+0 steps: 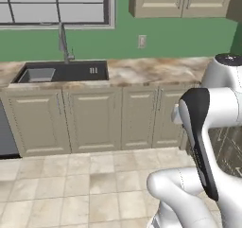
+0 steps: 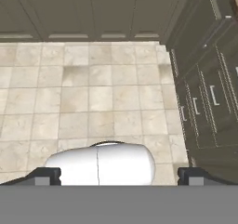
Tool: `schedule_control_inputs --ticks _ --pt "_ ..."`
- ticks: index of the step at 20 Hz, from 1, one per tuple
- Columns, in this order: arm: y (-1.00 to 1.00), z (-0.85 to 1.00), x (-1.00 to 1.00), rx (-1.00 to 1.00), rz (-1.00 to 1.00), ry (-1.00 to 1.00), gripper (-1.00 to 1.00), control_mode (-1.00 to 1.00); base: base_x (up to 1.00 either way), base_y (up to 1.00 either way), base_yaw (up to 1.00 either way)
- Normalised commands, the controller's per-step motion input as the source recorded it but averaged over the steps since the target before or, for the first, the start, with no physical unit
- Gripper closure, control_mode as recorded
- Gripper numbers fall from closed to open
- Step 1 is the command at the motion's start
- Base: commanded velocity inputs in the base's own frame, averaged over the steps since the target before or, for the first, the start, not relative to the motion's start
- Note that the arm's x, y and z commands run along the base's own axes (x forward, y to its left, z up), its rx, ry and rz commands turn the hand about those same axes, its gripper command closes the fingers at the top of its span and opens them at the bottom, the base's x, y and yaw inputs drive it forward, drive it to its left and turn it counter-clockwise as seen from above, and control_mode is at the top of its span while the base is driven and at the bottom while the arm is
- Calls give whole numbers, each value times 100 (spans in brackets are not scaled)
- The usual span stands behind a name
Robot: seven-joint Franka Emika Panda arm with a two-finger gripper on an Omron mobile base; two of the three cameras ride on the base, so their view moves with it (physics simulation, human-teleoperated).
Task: Pick the jar and candle from the dining table and place them in the open cabinet. Close the cabinet after placing the objects.
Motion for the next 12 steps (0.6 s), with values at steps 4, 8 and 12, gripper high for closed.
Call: schedule_control_inputs --ticks 4,8,12 --pt "0 0 0 0 0 0 -100 100 100 17 39" --pt "0 0 0 0 0 0 -100 100 98 8 60" --pt "0 0 0 0 0 0 -100 100 58 1 85"
